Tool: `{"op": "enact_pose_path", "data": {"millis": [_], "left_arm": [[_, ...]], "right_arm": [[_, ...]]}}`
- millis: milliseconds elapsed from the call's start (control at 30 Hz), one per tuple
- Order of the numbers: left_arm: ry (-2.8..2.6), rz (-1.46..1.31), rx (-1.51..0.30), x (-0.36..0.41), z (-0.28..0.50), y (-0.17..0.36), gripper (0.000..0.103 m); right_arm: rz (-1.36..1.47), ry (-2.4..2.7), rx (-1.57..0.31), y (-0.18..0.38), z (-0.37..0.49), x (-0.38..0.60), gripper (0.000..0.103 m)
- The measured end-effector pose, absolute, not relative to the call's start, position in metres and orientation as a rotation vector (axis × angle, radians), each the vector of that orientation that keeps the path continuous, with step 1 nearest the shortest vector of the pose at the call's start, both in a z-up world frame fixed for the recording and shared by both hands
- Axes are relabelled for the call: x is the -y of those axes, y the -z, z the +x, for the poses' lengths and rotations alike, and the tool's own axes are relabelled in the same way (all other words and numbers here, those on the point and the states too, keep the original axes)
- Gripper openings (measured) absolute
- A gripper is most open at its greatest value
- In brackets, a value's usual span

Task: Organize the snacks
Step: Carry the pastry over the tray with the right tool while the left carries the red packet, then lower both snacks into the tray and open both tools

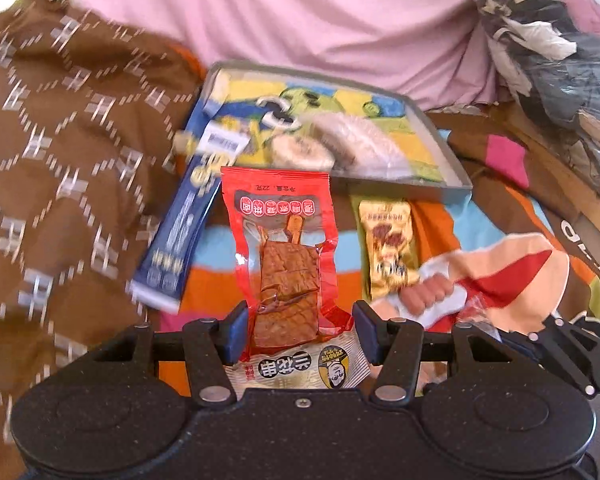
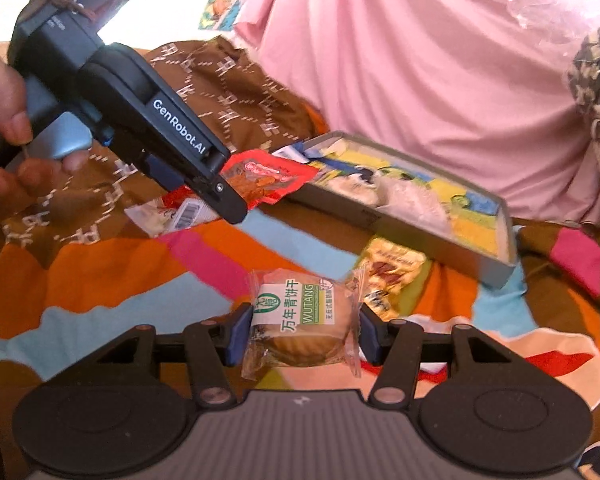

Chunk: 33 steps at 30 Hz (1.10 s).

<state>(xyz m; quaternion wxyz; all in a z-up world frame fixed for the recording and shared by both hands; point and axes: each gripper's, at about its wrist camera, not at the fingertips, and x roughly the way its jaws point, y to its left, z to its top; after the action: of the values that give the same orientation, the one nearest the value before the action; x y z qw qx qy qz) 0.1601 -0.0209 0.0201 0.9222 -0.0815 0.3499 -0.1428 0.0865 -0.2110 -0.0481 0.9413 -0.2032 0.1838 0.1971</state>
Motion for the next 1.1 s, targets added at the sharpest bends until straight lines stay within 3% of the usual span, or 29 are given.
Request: {"op": "enact_pose_path", "data": {"millis": [467,800,1100], "left_arm": [[0.323,-0.108,-0.517,0.037,0.281,-0.076,0.056],[0.289,-0.163,-0.531,0.062,0.364,-0.048,0.056],[0.250,-0.191,-0.563,0.067,0.386,-0.026,0.057]], "right_arm": [[-0.408,-0.255,-0.224,0.001,0.202,0.226,0.059],[-0.262,-0.178,-0.271,-0.006,0.303,0.245,0.059],[-0.193,-0.102,-0.341,0.007,0.334,0.260,0.060]]}}
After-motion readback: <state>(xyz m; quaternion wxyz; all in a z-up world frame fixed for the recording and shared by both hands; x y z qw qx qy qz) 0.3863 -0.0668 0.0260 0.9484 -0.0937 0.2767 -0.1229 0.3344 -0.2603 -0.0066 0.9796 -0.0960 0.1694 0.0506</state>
